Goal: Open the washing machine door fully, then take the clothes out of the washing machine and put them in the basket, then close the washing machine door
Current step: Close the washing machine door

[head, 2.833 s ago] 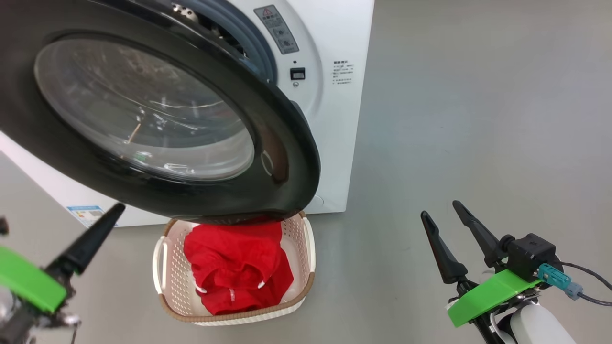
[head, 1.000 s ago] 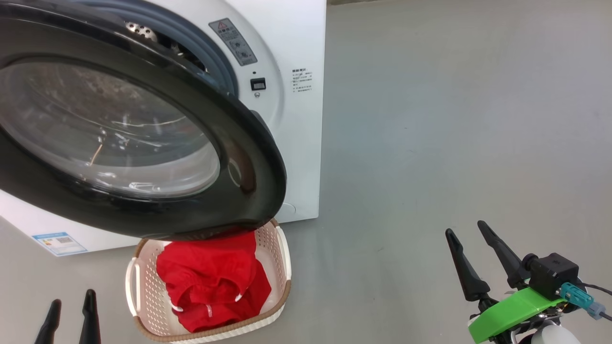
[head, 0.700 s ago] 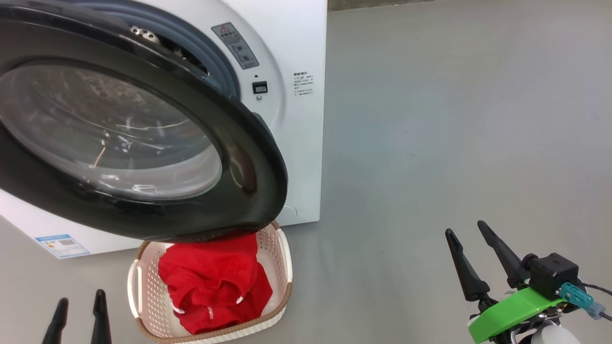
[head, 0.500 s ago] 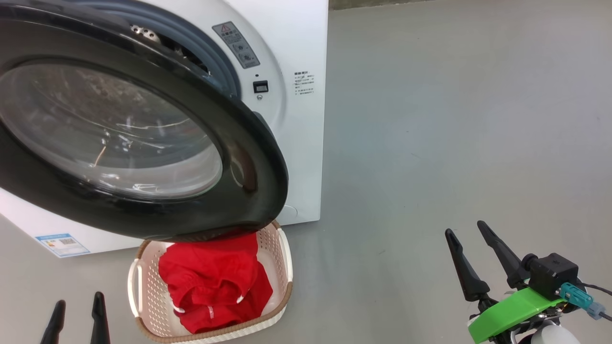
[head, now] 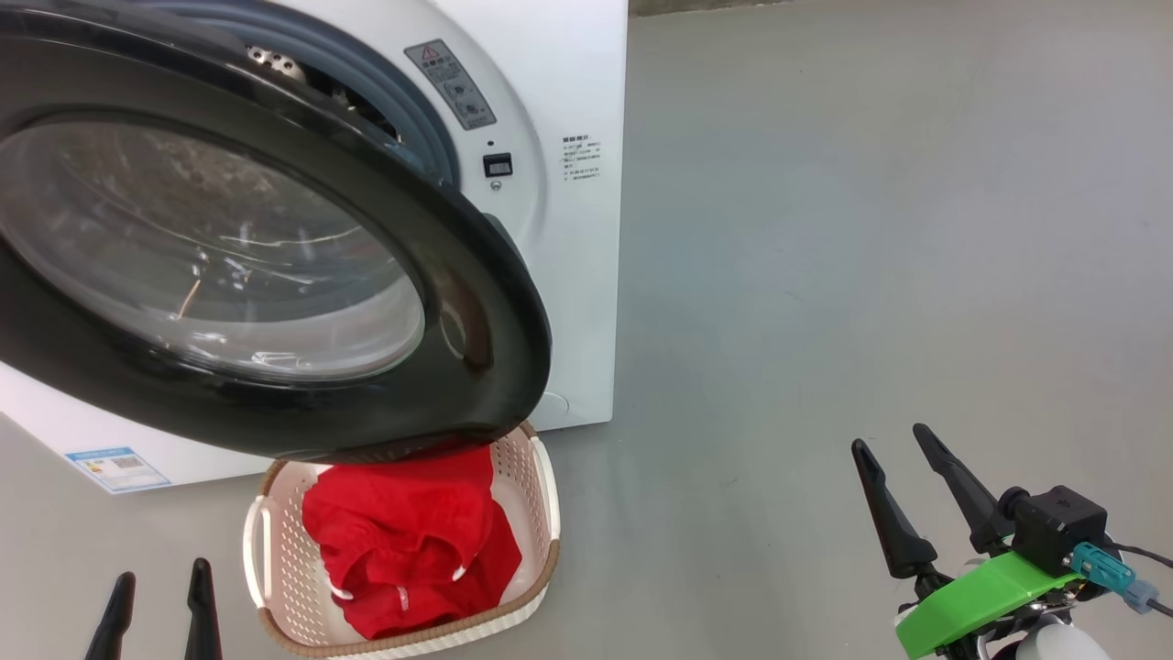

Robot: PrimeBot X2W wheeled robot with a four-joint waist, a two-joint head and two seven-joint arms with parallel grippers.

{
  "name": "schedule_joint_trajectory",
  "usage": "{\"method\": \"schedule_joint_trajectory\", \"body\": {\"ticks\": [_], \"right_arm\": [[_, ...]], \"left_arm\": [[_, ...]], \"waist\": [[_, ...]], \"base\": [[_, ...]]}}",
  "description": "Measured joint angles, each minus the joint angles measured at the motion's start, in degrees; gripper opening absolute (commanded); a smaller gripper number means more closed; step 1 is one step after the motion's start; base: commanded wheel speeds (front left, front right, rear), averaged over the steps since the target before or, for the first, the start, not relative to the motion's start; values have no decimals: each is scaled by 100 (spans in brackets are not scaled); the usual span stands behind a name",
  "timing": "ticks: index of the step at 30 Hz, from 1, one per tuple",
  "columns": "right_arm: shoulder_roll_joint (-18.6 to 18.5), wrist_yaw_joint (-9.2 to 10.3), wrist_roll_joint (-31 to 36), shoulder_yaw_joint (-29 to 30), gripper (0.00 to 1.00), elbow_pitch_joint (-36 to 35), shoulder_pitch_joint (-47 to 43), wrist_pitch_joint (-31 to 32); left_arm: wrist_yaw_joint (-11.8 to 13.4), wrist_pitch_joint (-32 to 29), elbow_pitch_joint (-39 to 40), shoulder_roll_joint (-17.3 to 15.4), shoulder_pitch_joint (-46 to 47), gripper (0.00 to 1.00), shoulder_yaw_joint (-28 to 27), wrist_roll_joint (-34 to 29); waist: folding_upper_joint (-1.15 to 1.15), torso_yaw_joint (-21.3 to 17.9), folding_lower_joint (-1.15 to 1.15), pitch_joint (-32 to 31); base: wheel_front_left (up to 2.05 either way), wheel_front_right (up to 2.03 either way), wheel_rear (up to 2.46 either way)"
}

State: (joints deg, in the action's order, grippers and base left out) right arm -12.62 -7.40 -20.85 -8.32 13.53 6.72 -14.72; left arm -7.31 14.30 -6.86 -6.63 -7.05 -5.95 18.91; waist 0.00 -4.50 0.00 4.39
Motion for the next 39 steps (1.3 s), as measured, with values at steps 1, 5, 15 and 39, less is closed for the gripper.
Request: {"method": "schedule_joint_trajectory", "body": {"ticks": [1,5,15,39], "right_arm": [[0,0,0,0,100,0,1,0],[2,0,1,3,100,-1,1,0],[45,0,-53,-49,0,-27,6,0],[421,0,-447,-1495,0,561,1541,0]], "left_arm": [[0,0,5,0,0,100,0,-14],[0,0,5,-1,1,100,0,-14],[0,0,9,3,4,100,96,-21],[0,0,70,301,202,100,649,-169]], "waist": [[0,0,0,3],[0,7,0,12],[0,125,0,2],[0,1413,0,109]], "base": [[0,0,0],[0,0,0],[0,0,0],[0,0,0]]}}
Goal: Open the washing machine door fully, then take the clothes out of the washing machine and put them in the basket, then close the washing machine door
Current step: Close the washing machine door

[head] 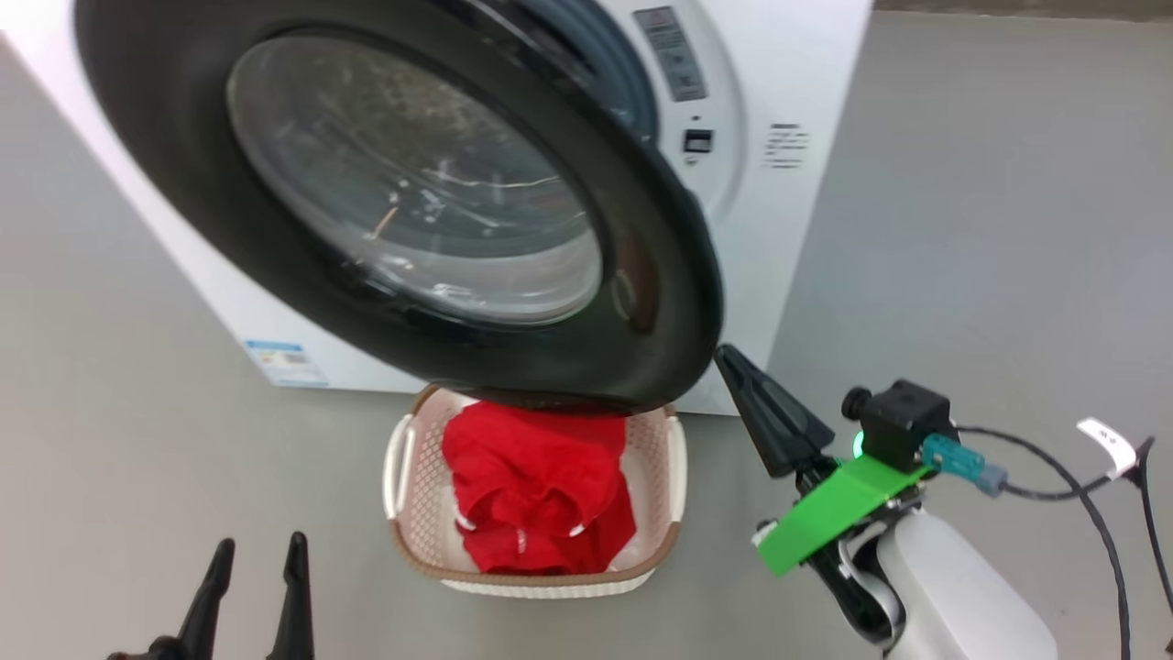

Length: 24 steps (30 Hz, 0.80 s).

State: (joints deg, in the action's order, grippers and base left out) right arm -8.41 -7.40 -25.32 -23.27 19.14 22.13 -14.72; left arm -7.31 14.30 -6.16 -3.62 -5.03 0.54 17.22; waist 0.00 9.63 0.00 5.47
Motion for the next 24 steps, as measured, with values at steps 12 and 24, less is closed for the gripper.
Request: {"method": "schedule_joint_trajectory", "body": {"ticks": [12,24], "right_arm": [[71,0,-8,8,0,422,714,0],[62,-1,-7,312,0,594,1207,0]], "left_arm": [[0,0,-5,-3,292,100,245,3],[0,0,3,-36,663,100,421,65]], "waist": [[0,402,0,300],[0,510,0,676]], "base": [[0,0,0],[0,0,0]]}}
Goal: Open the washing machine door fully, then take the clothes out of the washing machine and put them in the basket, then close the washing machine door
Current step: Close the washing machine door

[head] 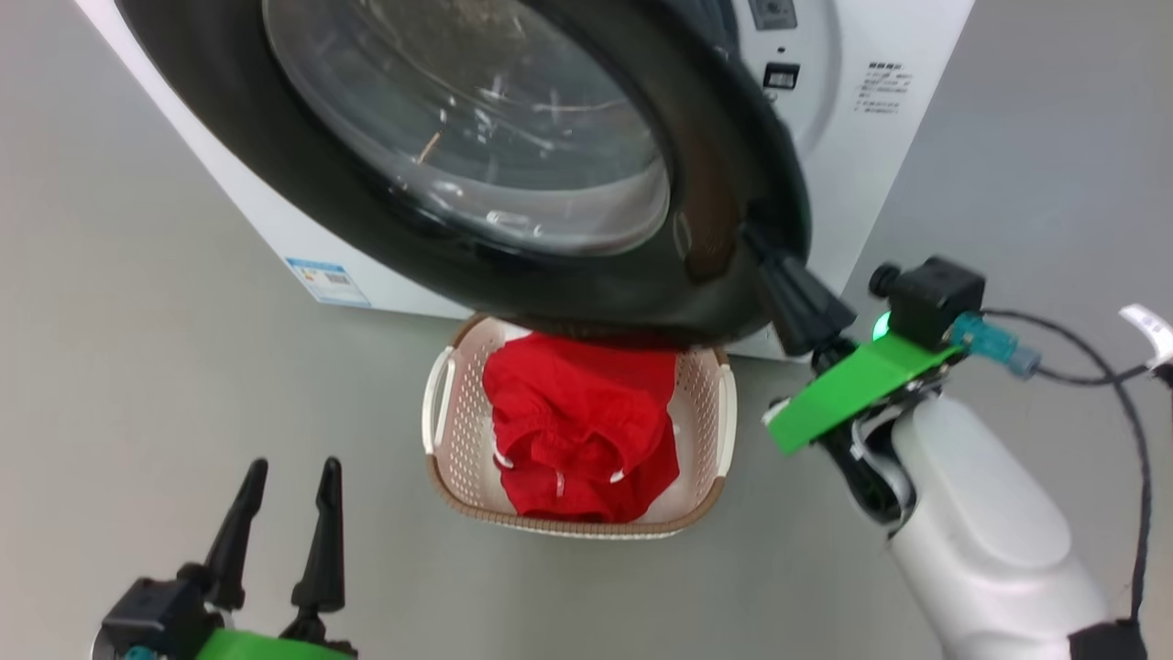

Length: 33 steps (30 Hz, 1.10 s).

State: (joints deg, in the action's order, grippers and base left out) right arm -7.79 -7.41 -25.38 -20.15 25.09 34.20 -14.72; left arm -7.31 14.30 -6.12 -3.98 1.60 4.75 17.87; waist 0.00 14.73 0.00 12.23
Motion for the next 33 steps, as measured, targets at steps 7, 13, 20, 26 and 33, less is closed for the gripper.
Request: {"method": "schedule_joint_trajectory", "body": {"ticks": [7,13,20,26,33], "right_arm": [[-122,0,59,342,0,190,558,0],[-153,0,151,570,0,277,903,-1],[-203,0,230,825,0,398,1269,-1],[-155,-34,476,1060,0,435,1455,-1],[-51,-49,565,1154,0,489,1512,0]], "left_arm": [[0,19,23,7,293,100,151,109],[0,23,21,35,394,100,234,156],[0,23,18,45,539,100,271,201],[0,23,18,65,599,100,283,209],[0,23,-3,79,600,100,278,249]], "waist": [[0,101,0,334],[0,234,0,521],[0,383,0,691],[0,473,0,791],[0,482,0,785]], "base": [[0,0,0],[0,0,0],[0,0,0],[0,0,0],[0,0,0]]}}
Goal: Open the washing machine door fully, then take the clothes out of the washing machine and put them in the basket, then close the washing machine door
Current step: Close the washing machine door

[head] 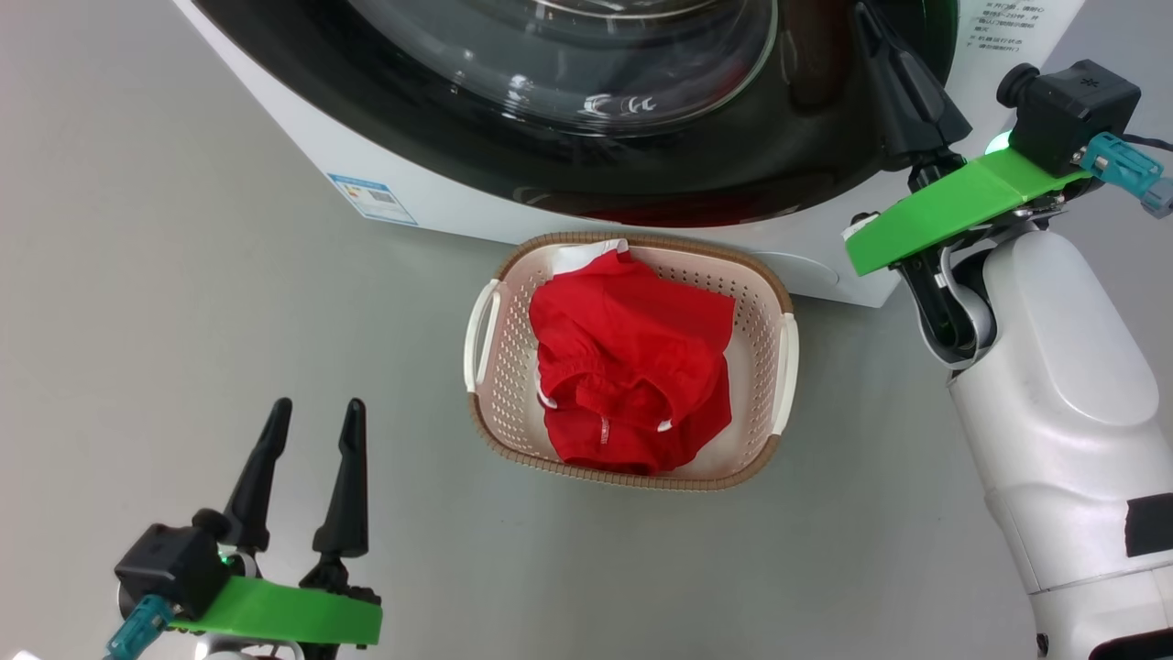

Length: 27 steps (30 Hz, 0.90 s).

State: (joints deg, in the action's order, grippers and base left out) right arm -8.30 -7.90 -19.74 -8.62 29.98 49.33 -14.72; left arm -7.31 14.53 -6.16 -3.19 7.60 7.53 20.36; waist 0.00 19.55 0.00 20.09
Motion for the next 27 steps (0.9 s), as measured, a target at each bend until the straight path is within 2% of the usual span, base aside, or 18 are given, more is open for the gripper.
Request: {"method": "schedule_joint_trajectory", "body": {"ticks": [3,5,6,8,9,10,27], "right_arm": [[0,1,1,-15,0,-1,-1,0],[-13,3,0,-55,6,3,-10,-1],[-38,7,-1,-114,25,12,-15,-1],[-80,10,-9,-235,46,20,-57,-1],[-87,10,-16,-285,77,16,-118,-2],[-97,12,-34,-341,100,18,-204,-2],[-108,27,-121,-477,100,-312,-1852,-1]], "left_arm": [[0,0,-16,1,1,100,-2,0],[0,0,-46,2,1,100,-8,0],[0,0,-67,2,0,100,-14,0],[0,0,-100,1,-1,100,-31,0],[0,0,-110,0,-2,100,-48,0],[0,0,-122,-1,-3,100,-64,0],[0,0,-277,-252,-236,100,-378,-21]], "waist": [[0,-9,0,-30],[0,-23,0,-61],[0,-34,0,-82],[0,-62,0,-128],[0,-82,0,-150],[0,-102,0,-175],[0,-655,0,-695]], "base": [[0,0,0],[0,0,0],[0,0,0],[0,0,0],[0,0,0],[0,0,0],[0,0,0]]}}
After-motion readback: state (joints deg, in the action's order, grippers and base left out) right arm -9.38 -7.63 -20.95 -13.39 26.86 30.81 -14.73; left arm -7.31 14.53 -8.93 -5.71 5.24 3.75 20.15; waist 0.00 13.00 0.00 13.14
